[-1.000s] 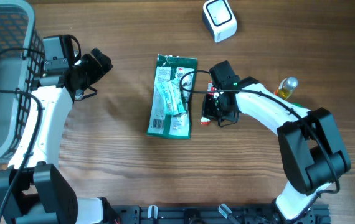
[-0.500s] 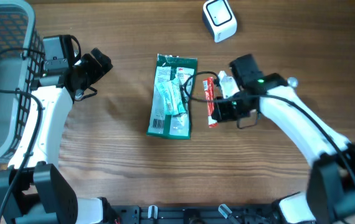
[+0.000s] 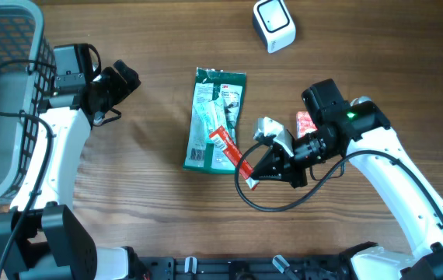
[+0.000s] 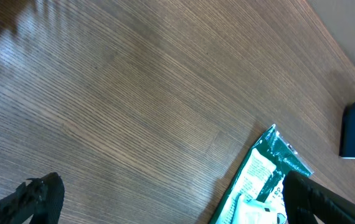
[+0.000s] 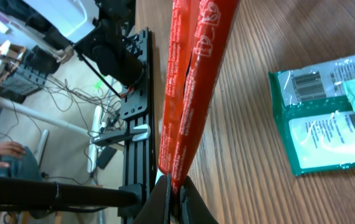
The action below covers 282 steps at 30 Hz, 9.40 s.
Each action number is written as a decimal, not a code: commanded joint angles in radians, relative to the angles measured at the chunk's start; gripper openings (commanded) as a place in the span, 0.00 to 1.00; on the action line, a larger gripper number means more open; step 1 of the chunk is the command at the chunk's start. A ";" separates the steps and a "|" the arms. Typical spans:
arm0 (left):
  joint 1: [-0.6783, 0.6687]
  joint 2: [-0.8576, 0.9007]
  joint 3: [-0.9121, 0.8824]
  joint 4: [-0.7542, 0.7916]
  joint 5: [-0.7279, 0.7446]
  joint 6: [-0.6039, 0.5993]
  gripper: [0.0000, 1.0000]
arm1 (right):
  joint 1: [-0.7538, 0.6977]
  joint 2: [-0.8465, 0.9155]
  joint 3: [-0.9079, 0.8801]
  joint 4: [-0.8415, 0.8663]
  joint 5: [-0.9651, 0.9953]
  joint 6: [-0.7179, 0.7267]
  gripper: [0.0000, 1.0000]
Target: Scan the item barcode
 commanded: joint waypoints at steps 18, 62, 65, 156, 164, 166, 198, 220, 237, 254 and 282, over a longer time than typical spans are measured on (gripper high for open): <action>0.002 0.004 0.005 0.003 -0.006 -0.009 1.00 | 0.014 -0.005 0.297 0.138 0.346 0.565 0.04; 0.002 0.004 0.005 0.003 -0.006 -0.009 1.00 | 0.021 0.782 0.543 1.015 1.823 -0.157 0.04; 0.002 0.004 0.005 0.003 -0.006 -0.009 1.00 | 0.014 0.786 0.543 1.047 1.822 -0.141 0.04; 0.002 0.004 0.005 0.003 -0.006 -0.008 1.00 | -0.035 0.452 0.051 0.480 1.262 1.344 0.34; 0.002 0.004 0.005 0.003 -0.006 -0.009 1.00 | -0.053 0.431 0.116 0.449 1.037 1.265 0.38; 0.002 0.004 0.005 0.003 -0.006 -0.009 1.00 | -0.041 0.418 0.145 0.465 0.865 1.262 0.39; -0.172 0.050 -0.050 -0.130 0.167 0.002 0.12 | 0.063 0.423 0.149 0.833 0.481 1.288 0.64; -0.470 0.262 -0.062 -0.043 0.122 0.006 0.26 | 0.062 0.661 0.149 1.070 0.278 1.266 0.59; -0.470 0.299 -0.062 -0.104 -0.053 0.005 0.05 | 0.105 0.670 0.148 1.005 0.472 1.288 0.04; -0.434 0.062 -0.029 -0.158 -0.031 0.006 0.04 | 0.105 0.644 0.158 1.013 0.428 1.289 0.22; -0.270 0.323 -0.029 0.166 0.596 0.236 0.04 | 0.079 0.472 0.031 0.917 0.116 1.266 0.04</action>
